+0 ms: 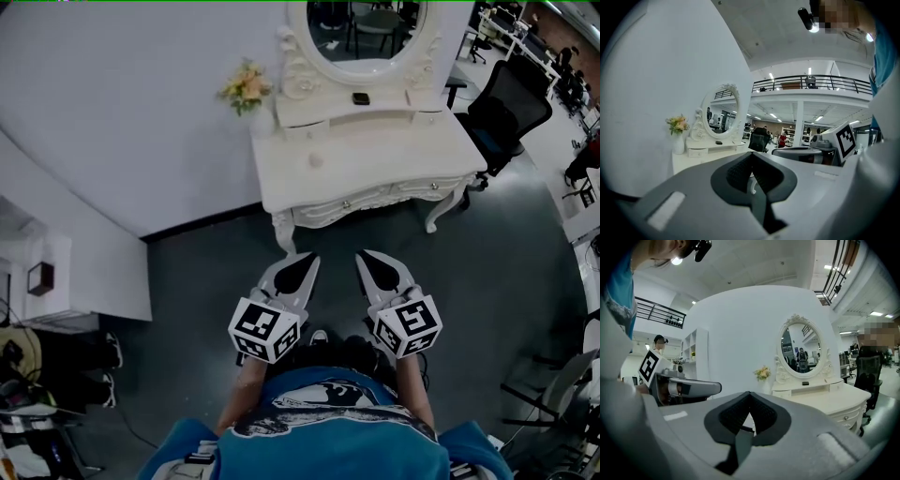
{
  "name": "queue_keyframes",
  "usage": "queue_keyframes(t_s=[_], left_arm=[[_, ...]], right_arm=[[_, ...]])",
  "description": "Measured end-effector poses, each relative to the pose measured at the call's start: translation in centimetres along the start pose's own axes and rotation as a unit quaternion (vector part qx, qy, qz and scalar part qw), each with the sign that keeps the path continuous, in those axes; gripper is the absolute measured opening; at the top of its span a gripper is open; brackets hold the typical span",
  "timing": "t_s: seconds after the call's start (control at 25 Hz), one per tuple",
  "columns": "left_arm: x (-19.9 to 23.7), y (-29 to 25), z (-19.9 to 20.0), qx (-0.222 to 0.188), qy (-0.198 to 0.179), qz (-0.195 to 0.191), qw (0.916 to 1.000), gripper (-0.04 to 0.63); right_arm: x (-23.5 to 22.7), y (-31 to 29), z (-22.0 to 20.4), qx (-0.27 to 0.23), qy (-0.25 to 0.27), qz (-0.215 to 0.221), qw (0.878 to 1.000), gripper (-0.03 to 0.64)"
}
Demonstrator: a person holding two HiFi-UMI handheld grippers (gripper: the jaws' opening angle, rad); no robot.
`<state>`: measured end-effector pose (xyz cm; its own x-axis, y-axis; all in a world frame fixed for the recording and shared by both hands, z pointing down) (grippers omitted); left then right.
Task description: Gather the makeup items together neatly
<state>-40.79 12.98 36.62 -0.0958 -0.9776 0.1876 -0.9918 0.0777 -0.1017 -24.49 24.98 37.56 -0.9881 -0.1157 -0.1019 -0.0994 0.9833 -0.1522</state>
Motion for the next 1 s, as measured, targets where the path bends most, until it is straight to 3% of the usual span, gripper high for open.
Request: queue_keyframes(t_s=[0.48,1.0], left_arm=[[2.2,-2.8,-1.1,0.013,0.028,-0.031,0.9990,0.014],[4.9,-10.4,-0.3,0.012,0.044,-0.001,0.9990,0.014]], right_arm=[[-1.4,-0.6,-0.9,0.034,-0.008,-0.041,0.999,0.005],[-9.3,-4.9,-0.4,0.030,-0.016,-0.020,0.999,0.005]])
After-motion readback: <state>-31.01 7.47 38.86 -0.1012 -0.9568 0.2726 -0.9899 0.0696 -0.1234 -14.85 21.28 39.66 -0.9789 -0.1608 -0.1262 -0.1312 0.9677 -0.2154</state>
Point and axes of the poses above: the fingertips, and each gripper's own axes: y backward along the fingers, x to its left, z out of its top, the point moved 10 cm from there along y, backward along the fingers, and after that the axes turned 7 degrees about -z, right-handed, at the moved point
